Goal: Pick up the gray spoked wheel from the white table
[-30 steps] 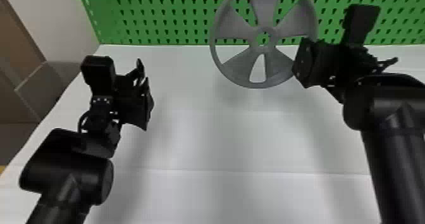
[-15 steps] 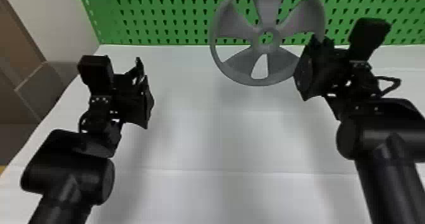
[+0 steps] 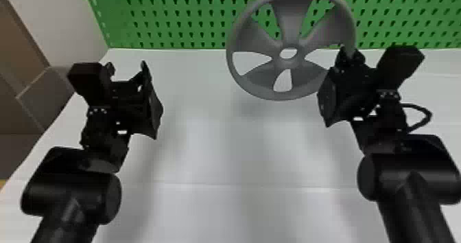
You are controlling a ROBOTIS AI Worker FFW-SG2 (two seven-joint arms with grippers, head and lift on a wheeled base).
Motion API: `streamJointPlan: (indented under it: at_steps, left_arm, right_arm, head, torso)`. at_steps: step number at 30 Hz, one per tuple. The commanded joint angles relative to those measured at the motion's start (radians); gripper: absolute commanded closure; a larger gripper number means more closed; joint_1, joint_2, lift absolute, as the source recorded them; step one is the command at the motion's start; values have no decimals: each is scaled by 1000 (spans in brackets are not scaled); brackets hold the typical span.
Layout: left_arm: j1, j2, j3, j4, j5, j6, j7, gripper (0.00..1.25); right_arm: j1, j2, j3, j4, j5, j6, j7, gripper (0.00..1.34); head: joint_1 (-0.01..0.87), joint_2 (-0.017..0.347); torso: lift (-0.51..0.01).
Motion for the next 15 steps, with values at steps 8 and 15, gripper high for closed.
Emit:
streamJointPlan:
  at_steps: [8, 15]
  left_arm:
    - [-11, -2, 31, 35, 38, -2, -140, 475]
    - [-13, -2, 26, 35, 29, 1, -149, 478]
  right_arm:
    - [19, -2, 7, 17, -10, -31, 0, 1096]
    - [24, 0, 1, 18, 0, -31, 0, 1102]
  head:
    - [779, 86]
    - [779, 86]
  torso:
    - [-93]
    - [-93]
